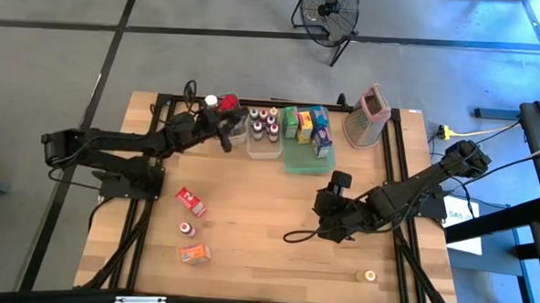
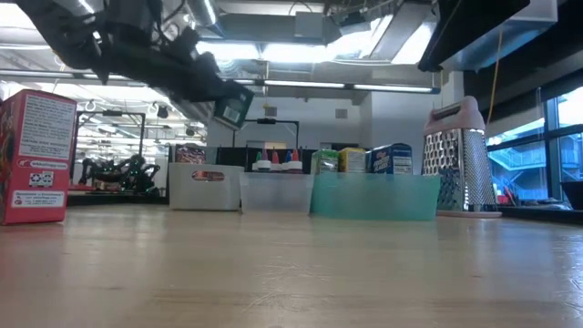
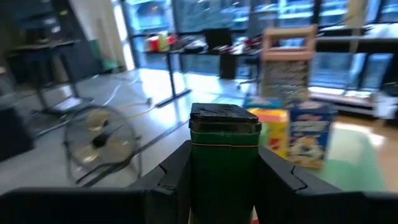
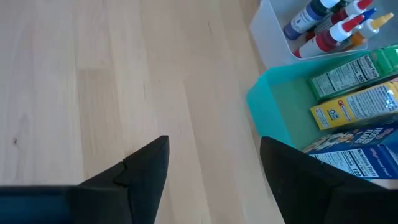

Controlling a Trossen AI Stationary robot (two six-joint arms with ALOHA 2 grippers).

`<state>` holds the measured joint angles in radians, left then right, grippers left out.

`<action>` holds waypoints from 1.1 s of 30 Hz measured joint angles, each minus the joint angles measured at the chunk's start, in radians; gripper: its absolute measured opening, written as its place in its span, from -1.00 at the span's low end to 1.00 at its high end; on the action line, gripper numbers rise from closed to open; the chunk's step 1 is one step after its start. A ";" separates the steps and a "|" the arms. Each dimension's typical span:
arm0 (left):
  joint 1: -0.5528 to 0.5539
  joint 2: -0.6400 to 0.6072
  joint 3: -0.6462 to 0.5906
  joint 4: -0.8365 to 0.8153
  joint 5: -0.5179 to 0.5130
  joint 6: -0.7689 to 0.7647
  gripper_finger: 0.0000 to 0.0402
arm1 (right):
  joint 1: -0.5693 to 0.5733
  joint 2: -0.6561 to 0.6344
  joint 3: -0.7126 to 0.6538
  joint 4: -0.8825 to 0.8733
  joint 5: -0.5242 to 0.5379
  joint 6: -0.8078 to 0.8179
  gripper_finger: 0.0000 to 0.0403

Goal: Pick & Place Kitchen Items
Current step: Put the black seasoning can into the gray bin

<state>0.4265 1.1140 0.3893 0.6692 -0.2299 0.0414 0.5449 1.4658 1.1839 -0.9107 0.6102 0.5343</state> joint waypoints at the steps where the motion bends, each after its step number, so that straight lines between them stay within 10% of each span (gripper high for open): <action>1: 0.011 0.014 0.000 0.004 -0.004 -0.004 -0.42 | 0.000 0.000 0.000 0.001 0.000 0.000 0.26; 22: 0.139 0.347 -0.048 0.355 -0.116 -0.047 -0.41 | 0.000 0.000 0.000 -0.006 -0.008 -0.004 0.26; 33: 0.268 0.367 -0.105 0.434 0.071 -0.081 -0.41 | -0.002 0.000 0.000 0.005 -0.008 -0.026 0.26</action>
<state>0.6942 1.4814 0.2840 1.1035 -0.1586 -0.0397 0.5430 1.4662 1.1839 -0.9062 0.6022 0.5083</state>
